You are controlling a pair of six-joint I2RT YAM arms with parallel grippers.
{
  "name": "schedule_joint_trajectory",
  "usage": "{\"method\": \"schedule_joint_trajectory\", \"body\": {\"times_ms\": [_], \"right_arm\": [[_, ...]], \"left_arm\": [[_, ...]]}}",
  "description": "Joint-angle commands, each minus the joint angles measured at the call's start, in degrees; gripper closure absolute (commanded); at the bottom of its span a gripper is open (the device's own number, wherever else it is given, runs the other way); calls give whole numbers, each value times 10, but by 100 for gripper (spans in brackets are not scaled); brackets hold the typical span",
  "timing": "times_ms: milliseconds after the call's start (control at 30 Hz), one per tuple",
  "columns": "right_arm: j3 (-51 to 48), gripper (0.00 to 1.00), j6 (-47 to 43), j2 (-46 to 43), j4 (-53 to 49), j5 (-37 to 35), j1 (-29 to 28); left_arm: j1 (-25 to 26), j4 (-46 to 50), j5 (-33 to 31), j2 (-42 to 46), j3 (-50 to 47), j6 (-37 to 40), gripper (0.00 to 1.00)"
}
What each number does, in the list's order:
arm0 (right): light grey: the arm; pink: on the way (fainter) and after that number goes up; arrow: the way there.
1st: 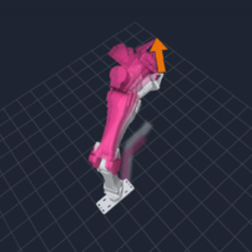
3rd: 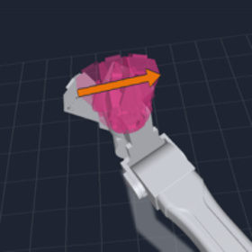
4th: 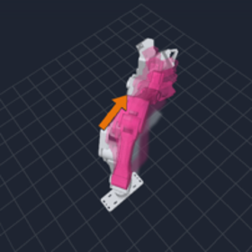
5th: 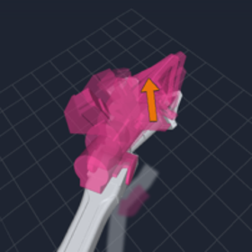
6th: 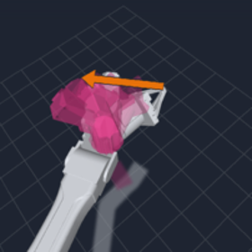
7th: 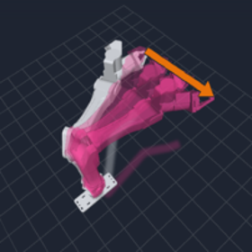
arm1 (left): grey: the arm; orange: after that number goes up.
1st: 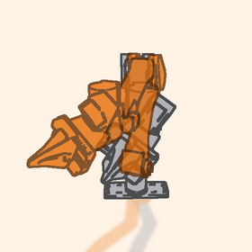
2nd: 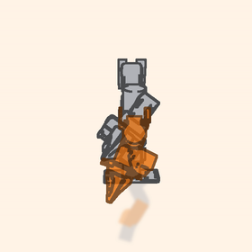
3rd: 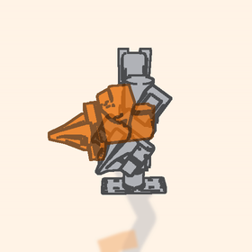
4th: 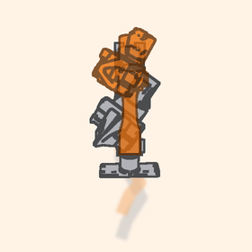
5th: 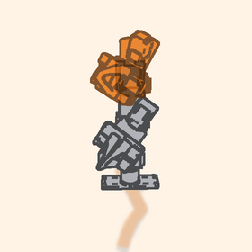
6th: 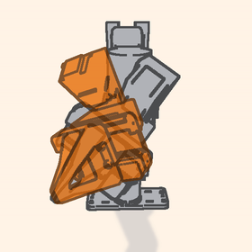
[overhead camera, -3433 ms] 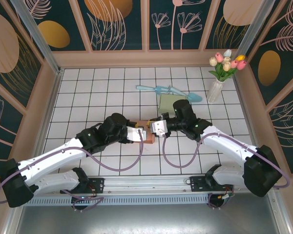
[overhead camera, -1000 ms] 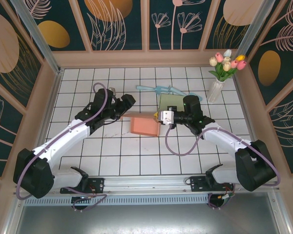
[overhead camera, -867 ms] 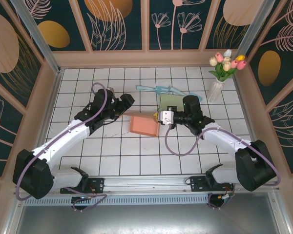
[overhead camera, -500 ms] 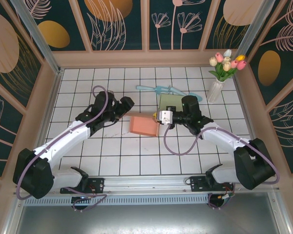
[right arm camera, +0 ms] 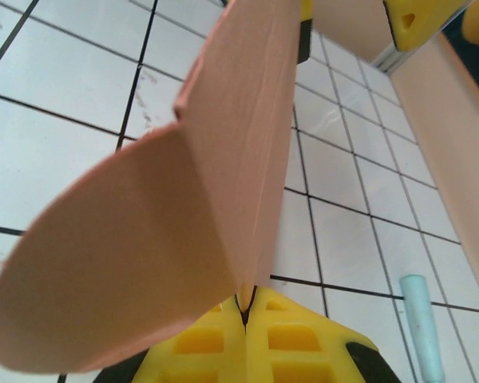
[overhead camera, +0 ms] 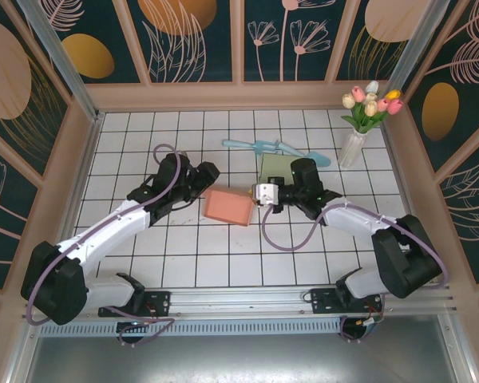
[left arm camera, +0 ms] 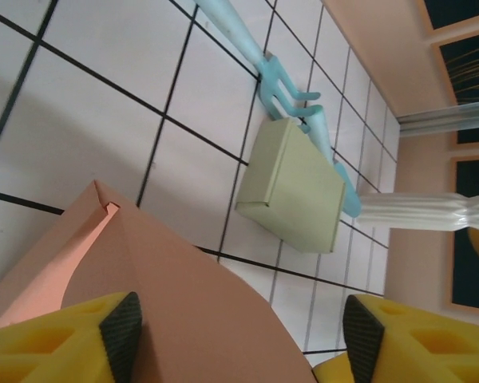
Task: Fold the paper box
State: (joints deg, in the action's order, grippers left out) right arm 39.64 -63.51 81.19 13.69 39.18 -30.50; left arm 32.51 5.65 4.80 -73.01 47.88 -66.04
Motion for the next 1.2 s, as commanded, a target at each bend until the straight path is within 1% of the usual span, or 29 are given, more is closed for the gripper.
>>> {"method": "schedule_joint_trajectory", "body": {"times_ms": [0, 133, 267, 433, 467, 500, 533, 600, 667, 800, 833, 900, 933, 1067, 1167], "right_arm": [[22, 100, -36, 23, -51, -20, -23], [45, 100, -61, 41, -100, -44, -28], [65, 100, -79, 53, -138, -65, -36], [77, 100, -86, 68, -156, -86, -55], [77, 100, -86, 71, -155, -89, -58], [79, 99, -87, 74, -157, -94, -62], [82, 95, -88, 78, -158, -103, -68], [90, 92, -93, 82, -172, -118, -74], [100, 89, -98, 83, -192, -130, -77], [115, 85, -112, 75, -230, -157, -83], [119, 83, -118, 74, -240, -167, -85], [124, 74, -122, 73, -257, -192, -92], [126, 73, -124, 73, -267, -205, -97], [139, 60, -126, 70, -307, -259, -115], [146, 56, -127, 56, -348, -289, -125]], "left_arm": [[15, -53, 14, 5, -33, -12, 35], [19, -106, 16, 10, -81, -36, 41], [26, -140, 20, 5, -102, -55, 41], [45, -166, 23, -5, -92, -72, 43], [50, -163, 19, -6, -87, -71, 44], [56, -161, 14, -8, -81, -69, 47], [62, -155, 8, -9, -77, -64, 48], [69, -141, -3, -8, -80, -55, 48], [69, -131, -14, -3, -94, -45, 48], [69, -110, -57, 21, -138, -28, 48], [69, -107, -66, 28, -149, -26, 48], [69, -102, -80, 43, -163, -22, 48], [69, -98, -88, 50, -168, -20, 48], [70, -92, -107, 70, -187, -19, 48], [69, -108, -98, 77, -208, -29, 49]]}}
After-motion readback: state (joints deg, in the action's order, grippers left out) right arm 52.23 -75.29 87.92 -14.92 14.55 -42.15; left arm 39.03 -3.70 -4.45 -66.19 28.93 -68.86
